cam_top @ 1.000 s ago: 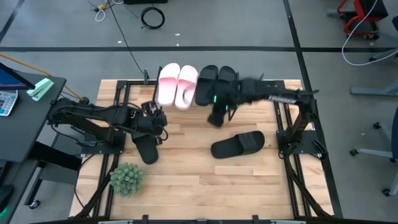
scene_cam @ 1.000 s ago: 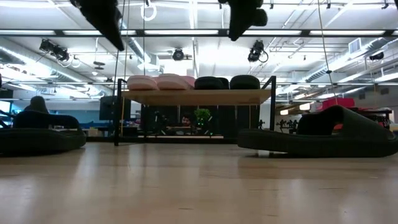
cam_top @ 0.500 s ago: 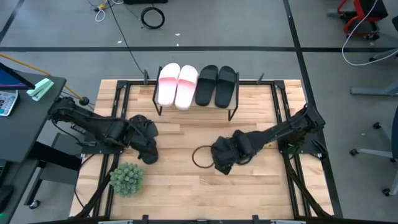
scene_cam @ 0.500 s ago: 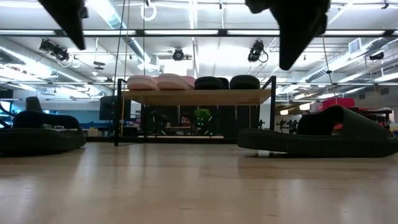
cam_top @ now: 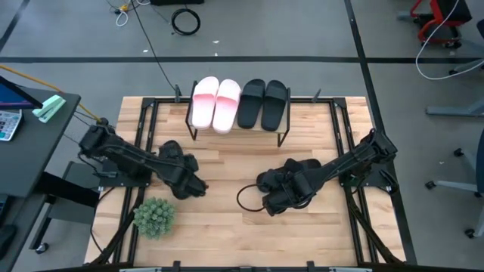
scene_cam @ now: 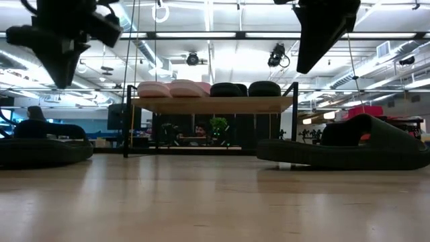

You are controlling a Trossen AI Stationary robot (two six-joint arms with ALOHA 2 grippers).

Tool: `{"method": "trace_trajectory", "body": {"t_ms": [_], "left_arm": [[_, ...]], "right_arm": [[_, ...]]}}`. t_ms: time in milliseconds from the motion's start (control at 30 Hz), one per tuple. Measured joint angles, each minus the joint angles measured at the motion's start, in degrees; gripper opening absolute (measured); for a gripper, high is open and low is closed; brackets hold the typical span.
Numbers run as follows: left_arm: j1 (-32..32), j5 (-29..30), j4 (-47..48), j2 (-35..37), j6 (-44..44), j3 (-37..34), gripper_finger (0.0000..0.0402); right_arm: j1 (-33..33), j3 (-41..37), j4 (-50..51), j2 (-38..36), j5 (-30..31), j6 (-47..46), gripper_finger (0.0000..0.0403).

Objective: Pick and place slides into the shelf
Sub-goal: Put the black slides under the shelf

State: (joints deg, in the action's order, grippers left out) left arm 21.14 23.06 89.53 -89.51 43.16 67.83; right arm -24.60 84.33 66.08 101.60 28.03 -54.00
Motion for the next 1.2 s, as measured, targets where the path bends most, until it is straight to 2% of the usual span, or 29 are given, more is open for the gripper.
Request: {"method": "trace_trajectory", "body": {"t_ms": [200, 300, 433, 600, 800, 900, 1000, 1133, 1200], "left_arm": [[0.01, -1.91, 0.09, -6.2, 2.94, 0.0, 0.0184], [0.03, -1.95, -3.72, -7.65, 3.5, -2.33, 0.0214], [0.03, -4.32, -9.96, -7.74, 3.91, -9.32, 0.0233], [-0.31, -4.38, -10.99, -7.75, 4.42, -16.55, 0.0231], [-1.27, -0.93, -14.55, -7.61, 5.55, -20.83, 0.0209], [-1.44, 0.6, -14.24, -7.65, 6.07, -20.69, 0.0181], [-1.01, 0.46, -14.0, -7.74, 5.92, -18.59, 0.0128], [0.27, 0.05, -14.21, -7.74, 4.53, -12.61, 0.003], [1.04, 1.1, -14.69, -7.74, 3.0, -9.1, 0.0016]], "right_arm": [[0.0, 0.02, -0.37, 0.0, 0.66, 0.02, 0.0078], [0.02, 0.02, -0.37, 0.0, 0.68, 0.02, 0.0078], [0.02, 0.02, -0.37, 0.0, 0.65, 0.02, 0.0078], [0.02, 0.02, -0.37, 0.0, 0.65, 0.02, 0.0078], [0.09, 0.02, -0.39, 0.0, 0.65, 0.04, 0.0078], [0.09, 0.02, -0.37, 0.0, 0.65, 0.06, 0.0078], [0.21, 0.02, -0.37, 0.0, 0.65, 0.07, 0.0078], [0.8, 0.02, -0.37, 0.0, 0.68, 0.22, 0.0077], [1.31, 0.02, -0.39, 0.0, 0.93, 0.83, 0.0077]]}}
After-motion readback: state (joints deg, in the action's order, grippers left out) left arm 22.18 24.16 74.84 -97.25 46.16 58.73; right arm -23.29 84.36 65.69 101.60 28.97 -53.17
